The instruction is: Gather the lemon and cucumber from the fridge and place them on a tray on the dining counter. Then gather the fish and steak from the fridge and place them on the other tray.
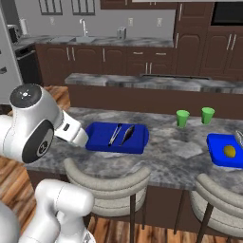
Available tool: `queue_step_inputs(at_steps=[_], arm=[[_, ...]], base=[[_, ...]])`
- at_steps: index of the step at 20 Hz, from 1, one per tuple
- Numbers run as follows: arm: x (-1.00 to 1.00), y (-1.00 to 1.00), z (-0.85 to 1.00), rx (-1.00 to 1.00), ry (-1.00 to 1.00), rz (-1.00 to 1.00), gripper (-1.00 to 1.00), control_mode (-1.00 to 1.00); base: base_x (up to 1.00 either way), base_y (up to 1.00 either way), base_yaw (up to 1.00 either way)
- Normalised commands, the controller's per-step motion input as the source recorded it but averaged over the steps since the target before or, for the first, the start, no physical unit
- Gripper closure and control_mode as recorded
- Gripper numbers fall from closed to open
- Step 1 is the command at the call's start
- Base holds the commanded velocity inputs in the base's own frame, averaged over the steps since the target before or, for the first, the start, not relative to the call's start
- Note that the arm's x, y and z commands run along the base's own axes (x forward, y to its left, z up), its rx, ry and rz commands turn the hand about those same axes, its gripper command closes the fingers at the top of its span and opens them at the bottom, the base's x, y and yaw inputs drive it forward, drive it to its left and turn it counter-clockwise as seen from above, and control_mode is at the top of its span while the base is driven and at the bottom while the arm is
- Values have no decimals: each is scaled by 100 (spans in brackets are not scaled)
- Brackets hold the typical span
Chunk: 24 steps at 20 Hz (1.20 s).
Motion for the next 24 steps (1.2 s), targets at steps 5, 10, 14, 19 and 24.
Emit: queue_step_inputs(at_steps=[5, 10, 14, 19, 24], arm=[[-1, 4, 0, 0, 0, 1, -100, -100], [-6, 5, -1, 0, -2, 0, -100, 100], [0, 0, 0, 0, 0, 0, -100, 100], [0, 0, 0, 0, 0, 0, -100, 100], [0, 0, 0, 0, 0, 0, -100, 100]], base=[[0, 0, 0], [-34, 61, 2], [-38, 100, 10], [-10, 100, 12], [0, 100, 11]])
